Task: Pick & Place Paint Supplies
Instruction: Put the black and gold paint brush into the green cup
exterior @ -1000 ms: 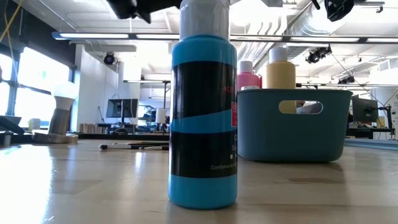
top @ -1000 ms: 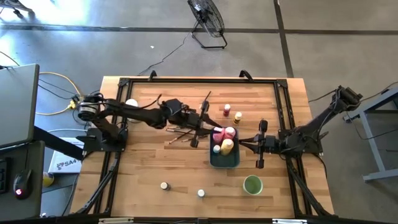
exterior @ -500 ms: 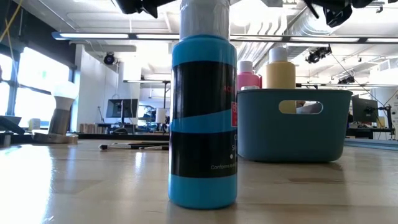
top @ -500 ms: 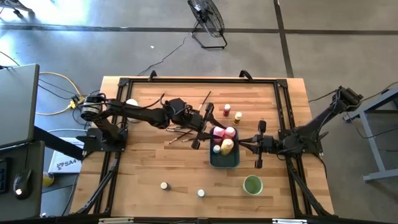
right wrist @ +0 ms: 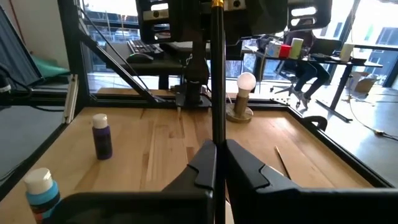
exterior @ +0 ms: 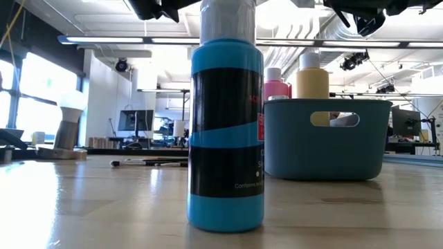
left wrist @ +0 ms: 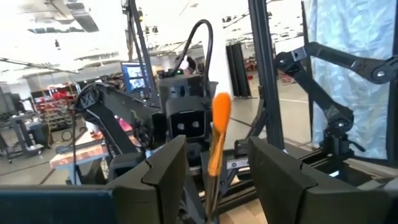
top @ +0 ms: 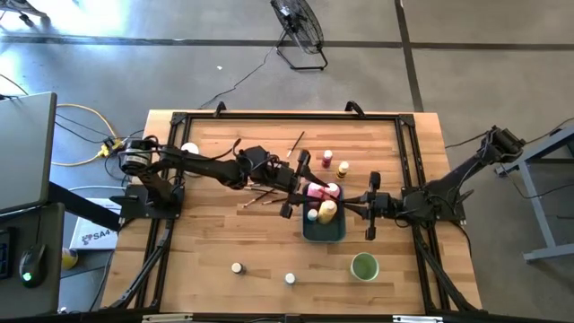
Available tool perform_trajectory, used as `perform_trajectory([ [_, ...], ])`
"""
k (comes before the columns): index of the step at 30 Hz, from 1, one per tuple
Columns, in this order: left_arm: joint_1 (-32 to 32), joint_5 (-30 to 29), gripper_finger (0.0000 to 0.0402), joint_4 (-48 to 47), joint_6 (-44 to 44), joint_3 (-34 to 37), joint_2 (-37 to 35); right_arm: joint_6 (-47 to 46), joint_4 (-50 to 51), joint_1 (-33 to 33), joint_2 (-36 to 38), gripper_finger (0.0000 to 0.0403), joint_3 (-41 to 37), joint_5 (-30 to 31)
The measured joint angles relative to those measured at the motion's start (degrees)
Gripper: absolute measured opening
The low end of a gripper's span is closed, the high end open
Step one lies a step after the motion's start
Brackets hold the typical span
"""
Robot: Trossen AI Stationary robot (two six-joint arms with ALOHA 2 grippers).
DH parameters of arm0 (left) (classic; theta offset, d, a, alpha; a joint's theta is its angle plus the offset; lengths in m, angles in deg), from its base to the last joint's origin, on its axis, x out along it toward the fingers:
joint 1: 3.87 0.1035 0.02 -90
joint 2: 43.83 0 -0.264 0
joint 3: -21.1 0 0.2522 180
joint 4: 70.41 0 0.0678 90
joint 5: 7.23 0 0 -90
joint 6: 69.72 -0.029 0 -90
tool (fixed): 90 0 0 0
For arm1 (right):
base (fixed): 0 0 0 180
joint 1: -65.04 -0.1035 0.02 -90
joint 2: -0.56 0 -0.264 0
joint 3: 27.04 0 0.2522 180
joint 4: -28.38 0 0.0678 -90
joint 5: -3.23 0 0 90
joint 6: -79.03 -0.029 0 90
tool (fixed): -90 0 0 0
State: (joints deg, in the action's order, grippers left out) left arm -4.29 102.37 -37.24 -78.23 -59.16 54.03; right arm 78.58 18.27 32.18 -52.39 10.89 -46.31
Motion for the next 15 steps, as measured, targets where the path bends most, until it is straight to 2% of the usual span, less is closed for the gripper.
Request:
perform_trajectory([
  [15, 0.0, 0.8, 0.0160, -0.1, 3.0, -2.9, 3.2, 0.0, 0.3, 0.0, 0.0, 0.0008, 0.0, 0.0],
])
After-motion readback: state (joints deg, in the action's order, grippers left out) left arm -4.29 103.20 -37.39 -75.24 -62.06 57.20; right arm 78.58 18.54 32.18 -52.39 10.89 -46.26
